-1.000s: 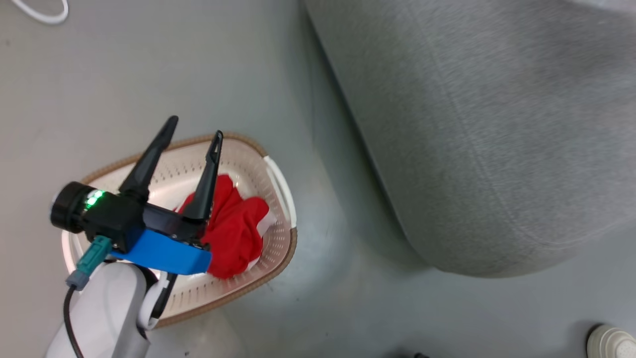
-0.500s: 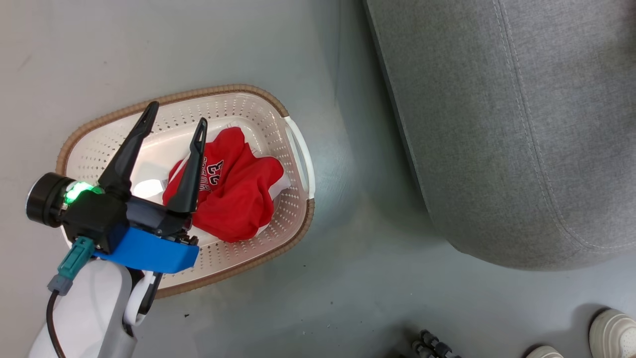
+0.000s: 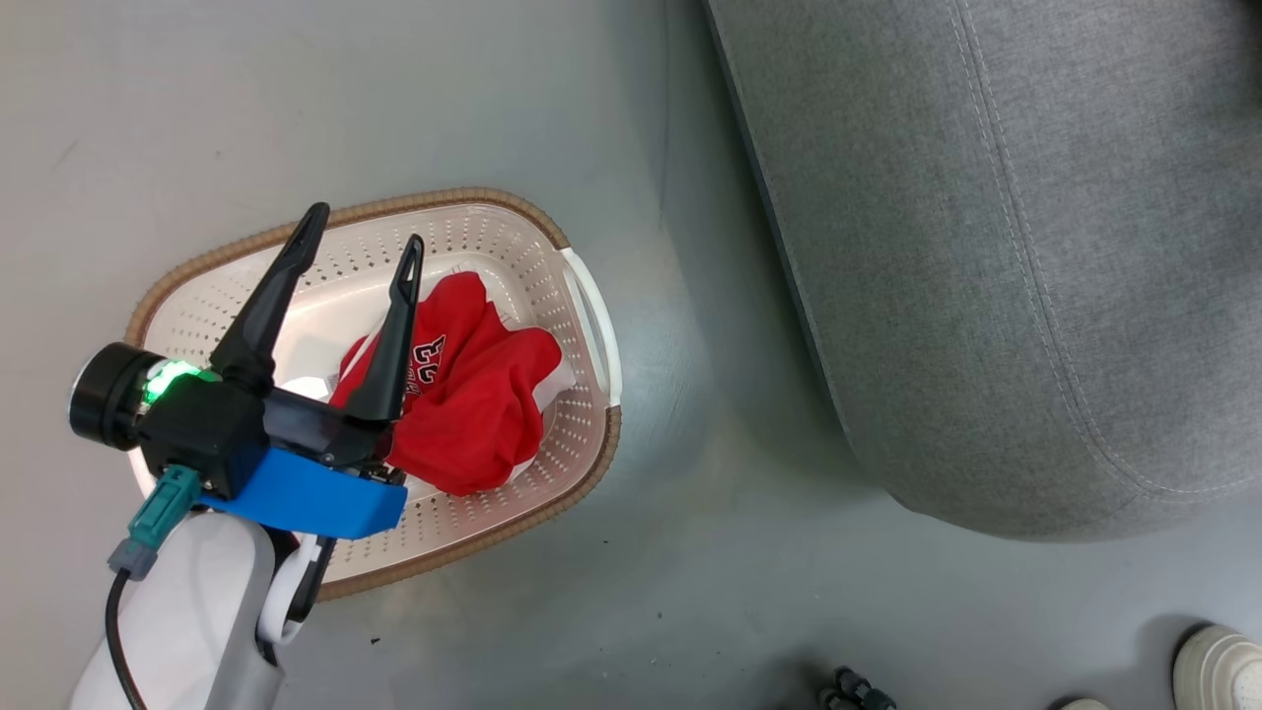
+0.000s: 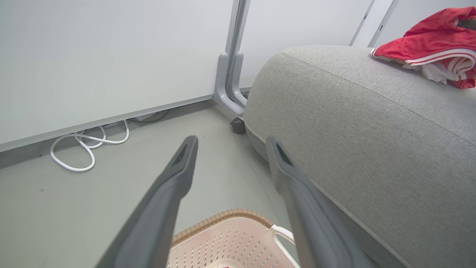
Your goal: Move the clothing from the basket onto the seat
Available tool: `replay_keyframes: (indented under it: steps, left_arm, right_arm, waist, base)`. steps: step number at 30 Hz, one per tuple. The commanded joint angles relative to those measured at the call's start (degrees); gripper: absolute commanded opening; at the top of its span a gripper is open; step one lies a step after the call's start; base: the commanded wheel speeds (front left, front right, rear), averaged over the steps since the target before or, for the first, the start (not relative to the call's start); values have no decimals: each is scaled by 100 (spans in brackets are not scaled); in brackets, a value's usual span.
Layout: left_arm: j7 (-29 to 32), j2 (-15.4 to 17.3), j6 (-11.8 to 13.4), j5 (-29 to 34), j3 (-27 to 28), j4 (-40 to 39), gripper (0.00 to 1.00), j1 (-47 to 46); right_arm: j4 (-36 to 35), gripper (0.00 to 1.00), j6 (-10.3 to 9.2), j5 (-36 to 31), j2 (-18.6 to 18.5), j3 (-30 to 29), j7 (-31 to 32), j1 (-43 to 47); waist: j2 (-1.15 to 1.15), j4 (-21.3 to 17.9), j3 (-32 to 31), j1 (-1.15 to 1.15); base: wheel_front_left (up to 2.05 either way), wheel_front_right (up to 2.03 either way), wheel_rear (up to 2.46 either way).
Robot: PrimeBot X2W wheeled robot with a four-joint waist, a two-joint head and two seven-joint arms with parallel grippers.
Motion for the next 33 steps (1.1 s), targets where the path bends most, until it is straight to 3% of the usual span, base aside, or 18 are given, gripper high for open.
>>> replay_keyframes:
  steps: [1, 9, 18, 25, 33]
  left_arm:
    - [-11, 2, 14, -26, -7, 21, 100, -83]
    - [-27, -407, -49, -113, -52, 271, 100, -88]
    - [-29, -1124, -177, -185, 216, 749, 100, 389]
    - [-29, -1489, -223, -208, 609, 1063, 100, 1067]
    - [-25, -1586, -224, -138, 998, 1208, 100, 1678]
  right_arm:
    - [0, 100, 1, -50, -10, -9, -33, 27]
    - [-1, 100, 1, -78, -103, -23, -33, 589]
    - [-344, 100, 1, -213, -197, 149, -30, 1848]
    - [-1315, 100, 1, -589, 170, 520, 49, 3095]
    - [-2961, 100, 1, -1127, 746, 848, 272, 4347]
  waist:
    - [0, 8, -18, 0]
    - [0, 238, -537, 0]
    - [0, 658, -1869, 0]
    - [0, 854, -3030, 0]
    - [0, 1007, -3779, 0]
  base:
    - [0, 0, 0]
    - [0, 0, 0]
    - [0, 0, 0]
    - [0, 0, 0]
    - [0, 0, 0]
